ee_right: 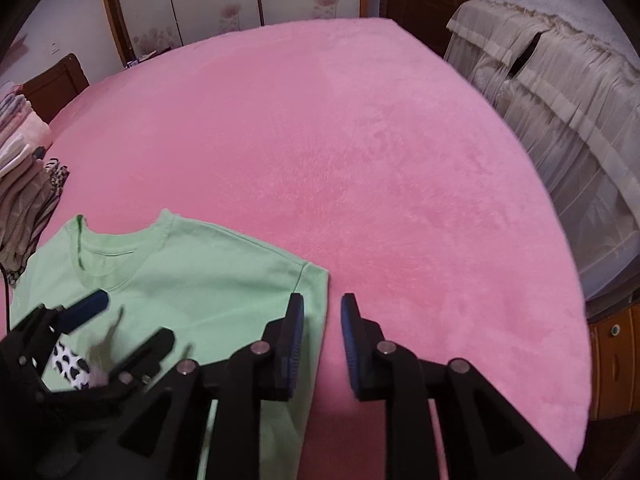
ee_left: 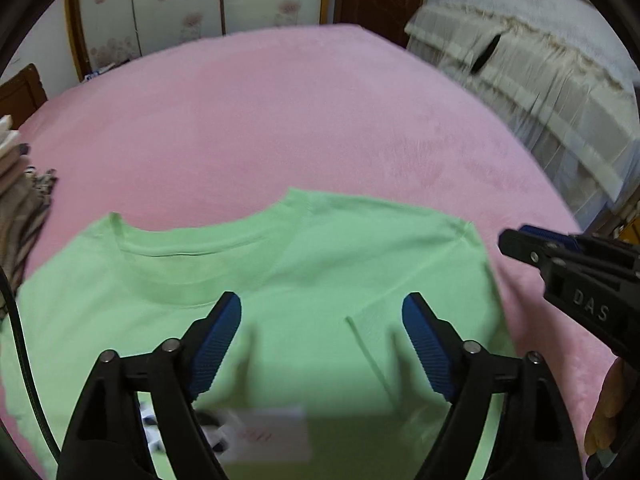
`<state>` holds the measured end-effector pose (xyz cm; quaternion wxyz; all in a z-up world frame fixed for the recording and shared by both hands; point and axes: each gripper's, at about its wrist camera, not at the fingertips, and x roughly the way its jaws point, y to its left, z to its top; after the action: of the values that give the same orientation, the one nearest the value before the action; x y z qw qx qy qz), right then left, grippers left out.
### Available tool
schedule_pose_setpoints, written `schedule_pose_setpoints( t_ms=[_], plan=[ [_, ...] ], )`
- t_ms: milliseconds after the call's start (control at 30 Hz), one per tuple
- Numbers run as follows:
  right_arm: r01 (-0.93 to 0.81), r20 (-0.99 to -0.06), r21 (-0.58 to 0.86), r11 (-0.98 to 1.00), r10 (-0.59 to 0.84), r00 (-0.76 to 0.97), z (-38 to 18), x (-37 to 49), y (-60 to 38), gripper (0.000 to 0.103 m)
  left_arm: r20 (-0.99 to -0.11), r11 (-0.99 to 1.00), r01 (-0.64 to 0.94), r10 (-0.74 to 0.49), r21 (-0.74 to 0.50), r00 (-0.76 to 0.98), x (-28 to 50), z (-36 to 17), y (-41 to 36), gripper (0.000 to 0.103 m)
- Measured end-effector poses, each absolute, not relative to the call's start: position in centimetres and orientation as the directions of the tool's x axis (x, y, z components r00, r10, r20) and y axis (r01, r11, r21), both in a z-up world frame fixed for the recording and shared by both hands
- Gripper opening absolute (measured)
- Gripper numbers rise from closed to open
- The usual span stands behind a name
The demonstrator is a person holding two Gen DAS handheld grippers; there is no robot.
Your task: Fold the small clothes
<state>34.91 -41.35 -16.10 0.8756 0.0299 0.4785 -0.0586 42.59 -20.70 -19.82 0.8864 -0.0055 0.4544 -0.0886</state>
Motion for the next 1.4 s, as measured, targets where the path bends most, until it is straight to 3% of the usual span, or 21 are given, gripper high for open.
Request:
schedule_pose_setpoints(
  t_ms=[367,467,533,733,867,1033,1400],
  plan=[
    [0.185,-0.804,0.033,0.982,-0.084,0.588,-7.5,24.5,-34.5,0.019,-0.749,0.982,0.122,-0.188,-0.143,0.635,32.6,-10.3,-11.8,0.085],
    [0.194,-0.785,0.053,0.980,-0.079,0.614,-5.1,21.7,-32.3,0.030,-0.738,0.982,0.109,-0.189,-0.156,0.648,29.3,-8.0,-8.6,0.085],
    [0.196,-0.765,0.079,0.977,-0.066,0.641,-3.6,20.0,-30.9,0.044,-0.717,0.980,0.093,-0.192,-0.176,0.670,26.9,-6.6,-6.5,0.086],
    [0.183,-0.696,0.088,0.979,-0.071,0.714,0.1,15.3,-26.3,0.047,-0.697,0.981,0.034,-0.159,-0.190,0.699,21.1,-3.5,-1.5,0.091],
    [0.161,-0.679,0.077,0.984,-0.066,0.731,0.9,13.5,-23.4,0.047,-0.668,0.990,-0.021,-0.081,-0.142,0.740,17.3,-2.0,1.3,0.101],
    [0.107,-0.671,0.053,0.993,-0.044,0.740,0.7,12.5,-19.3,0.047,-0.625,0.993,-0.075,-0.002,-0.096,0.780,14.2,-0.8,4.6,0.102],
    [0.018,-0.680,-0.020,1.000,-0.026,0.733,-1.4,13.9,-9.7,0.047,-0.637,0.984,-0.175,0.114,-0.032,0.762,13.0,-2.5,13.8,0.102]
  ],
)
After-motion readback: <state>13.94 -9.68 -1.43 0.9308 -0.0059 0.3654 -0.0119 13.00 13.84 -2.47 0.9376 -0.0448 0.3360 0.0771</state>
